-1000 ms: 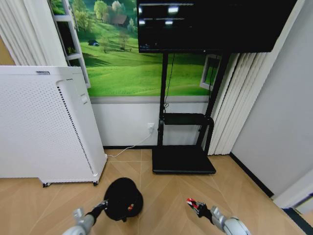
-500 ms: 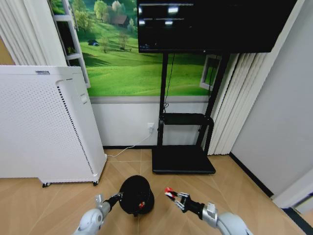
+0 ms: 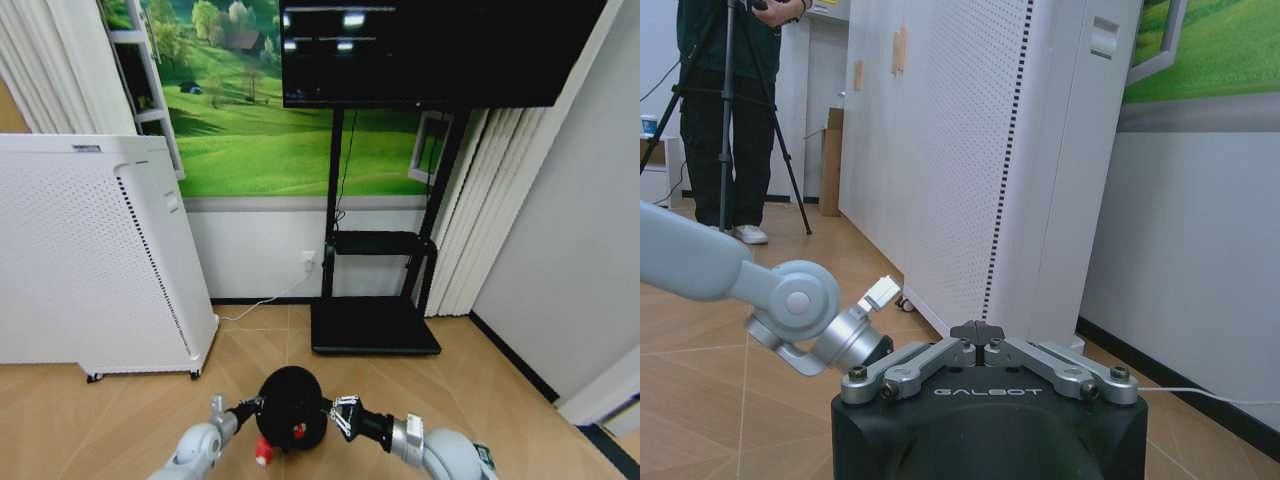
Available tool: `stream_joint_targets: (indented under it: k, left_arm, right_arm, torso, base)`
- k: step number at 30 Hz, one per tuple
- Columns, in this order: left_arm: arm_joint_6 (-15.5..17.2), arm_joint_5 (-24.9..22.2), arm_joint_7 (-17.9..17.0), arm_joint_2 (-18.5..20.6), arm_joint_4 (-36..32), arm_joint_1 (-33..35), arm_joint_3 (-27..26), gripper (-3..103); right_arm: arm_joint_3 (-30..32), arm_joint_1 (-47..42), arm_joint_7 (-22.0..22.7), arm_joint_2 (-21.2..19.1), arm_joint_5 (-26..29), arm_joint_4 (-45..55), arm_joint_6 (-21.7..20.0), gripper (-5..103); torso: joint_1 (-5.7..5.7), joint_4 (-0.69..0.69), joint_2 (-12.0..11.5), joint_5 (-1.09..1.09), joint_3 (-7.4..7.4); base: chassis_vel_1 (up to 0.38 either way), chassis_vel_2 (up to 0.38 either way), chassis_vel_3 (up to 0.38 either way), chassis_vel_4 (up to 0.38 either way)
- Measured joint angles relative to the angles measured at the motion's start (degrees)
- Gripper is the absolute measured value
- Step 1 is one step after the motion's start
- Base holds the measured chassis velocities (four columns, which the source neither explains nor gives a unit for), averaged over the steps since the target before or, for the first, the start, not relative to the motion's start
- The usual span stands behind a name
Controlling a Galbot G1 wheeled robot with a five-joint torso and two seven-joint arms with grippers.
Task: Pick up the trash bin and place the garbage on the floor into it.
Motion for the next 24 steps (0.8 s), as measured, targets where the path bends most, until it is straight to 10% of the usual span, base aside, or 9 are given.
stream_joint_targets:
  k: [12,24]
  left_arm:
    - [-0.6,0.1,0.9,0.4,-1.3,2.6,-3.9,3]
    - [-2.8,2.3,-0.6,-0.2,-4.5,5.0,-11.6,3]
  right_arm:
    - [0.9,-0.3,-0.2,0.9,-0.8,-2.3,1.5,-3]
    - [3.4,-3.8,4.4,5.2,-1.8,-3.7,3.4,34]
  torso:
    - [0.0,0.01,0.0,0.02,0.0]
    - [0.0,0.0,0.0,0.0,0.0]
  base:
    - [0.0,0.0,0.0,0.0]
    - [0.0,0.0,0.0,0.0]
